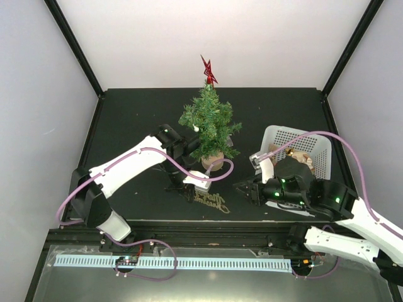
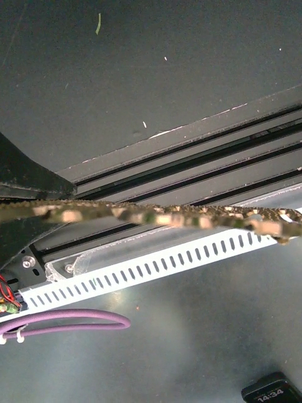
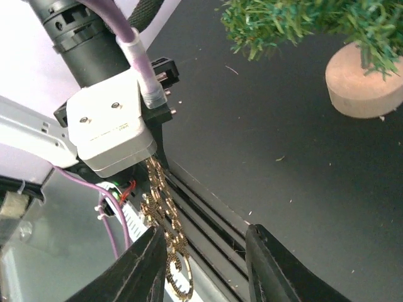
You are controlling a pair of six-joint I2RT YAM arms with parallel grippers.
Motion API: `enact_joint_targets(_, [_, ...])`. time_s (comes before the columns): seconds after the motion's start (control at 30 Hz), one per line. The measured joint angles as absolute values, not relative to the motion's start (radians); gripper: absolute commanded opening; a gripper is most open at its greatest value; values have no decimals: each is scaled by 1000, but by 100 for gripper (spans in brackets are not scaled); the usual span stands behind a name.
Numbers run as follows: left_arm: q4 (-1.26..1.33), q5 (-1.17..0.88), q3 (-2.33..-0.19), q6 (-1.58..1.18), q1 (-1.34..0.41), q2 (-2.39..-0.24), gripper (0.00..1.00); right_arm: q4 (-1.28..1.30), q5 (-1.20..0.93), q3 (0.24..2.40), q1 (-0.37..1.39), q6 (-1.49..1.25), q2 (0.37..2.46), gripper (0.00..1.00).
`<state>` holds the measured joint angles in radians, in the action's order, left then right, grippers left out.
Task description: Decorate the small christmas tree
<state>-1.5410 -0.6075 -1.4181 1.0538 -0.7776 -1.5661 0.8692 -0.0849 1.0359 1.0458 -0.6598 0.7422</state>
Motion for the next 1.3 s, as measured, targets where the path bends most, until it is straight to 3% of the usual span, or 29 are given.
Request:
enact_joint_targets(0.47, [-1541, -623, -1417, 1044, -777, -1589, 2, 819, -233, 1049, 1046, -495, 889, 37])
enact_joint_targets(1.17, [-1541, -625, -1417, 1037, -767, -1616, 2, 753, -326, 978, 1046, -501, 873, 38])
enact_joint_targets(1.3, [-1541, -627, -1417, 1036, -767, -1619, 2, 736, -326, 968, 1046, -503, 873, 34])
